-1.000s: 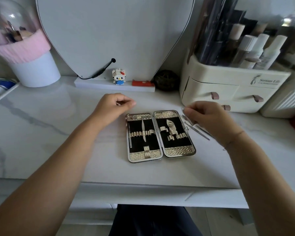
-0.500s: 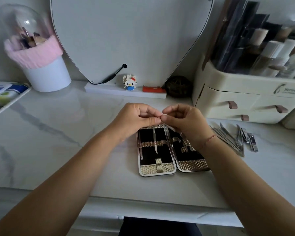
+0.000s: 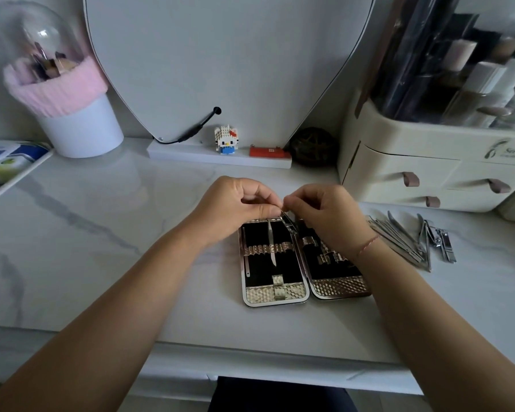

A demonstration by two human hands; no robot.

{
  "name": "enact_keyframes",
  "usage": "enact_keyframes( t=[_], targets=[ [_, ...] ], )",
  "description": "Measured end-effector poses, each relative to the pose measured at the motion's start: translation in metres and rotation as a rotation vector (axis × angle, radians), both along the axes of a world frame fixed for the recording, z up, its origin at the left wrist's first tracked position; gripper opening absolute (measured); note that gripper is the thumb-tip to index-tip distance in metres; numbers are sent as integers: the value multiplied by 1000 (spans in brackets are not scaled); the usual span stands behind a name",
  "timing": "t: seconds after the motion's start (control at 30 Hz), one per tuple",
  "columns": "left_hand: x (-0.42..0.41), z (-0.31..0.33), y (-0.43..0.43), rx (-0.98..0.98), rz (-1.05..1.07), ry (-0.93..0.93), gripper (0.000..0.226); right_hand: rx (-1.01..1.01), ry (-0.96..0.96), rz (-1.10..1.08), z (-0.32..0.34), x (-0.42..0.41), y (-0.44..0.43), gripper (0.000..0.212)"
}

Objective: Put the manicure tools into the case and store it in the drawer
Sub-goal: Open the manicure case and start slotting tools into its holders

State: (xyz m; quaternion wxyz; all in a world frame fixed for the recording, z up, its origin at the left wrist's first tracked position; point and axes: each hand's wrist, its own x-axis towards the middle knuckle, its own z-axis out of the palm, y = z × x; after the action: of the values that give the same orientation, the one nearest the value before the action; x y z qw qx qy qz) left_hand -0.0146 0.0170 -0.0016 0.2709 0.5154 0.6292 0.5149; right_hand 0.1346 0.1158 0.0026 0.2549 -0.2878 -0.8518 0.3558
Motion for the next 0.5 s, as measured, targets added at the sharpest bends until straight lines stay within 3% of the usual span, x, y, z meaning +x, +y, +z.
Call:
enact_keyframes(
  t=[0.07,0.3,0.43,0.5],
  targets=[
    [0,1,0,18,0,-5,16,-56,13,-42,-1,0,1,25],
    [-8,2,-2,62,10,-52,15,-699,234,-111,-1,5,12,21],
    [-13,1,-3,-1,-26,-48,16,-897,289,15,1,9,12,12],
    [-15,2,-4,-38,-45,-19,21,-891,332,26,4,13,10,12]
  ],
)
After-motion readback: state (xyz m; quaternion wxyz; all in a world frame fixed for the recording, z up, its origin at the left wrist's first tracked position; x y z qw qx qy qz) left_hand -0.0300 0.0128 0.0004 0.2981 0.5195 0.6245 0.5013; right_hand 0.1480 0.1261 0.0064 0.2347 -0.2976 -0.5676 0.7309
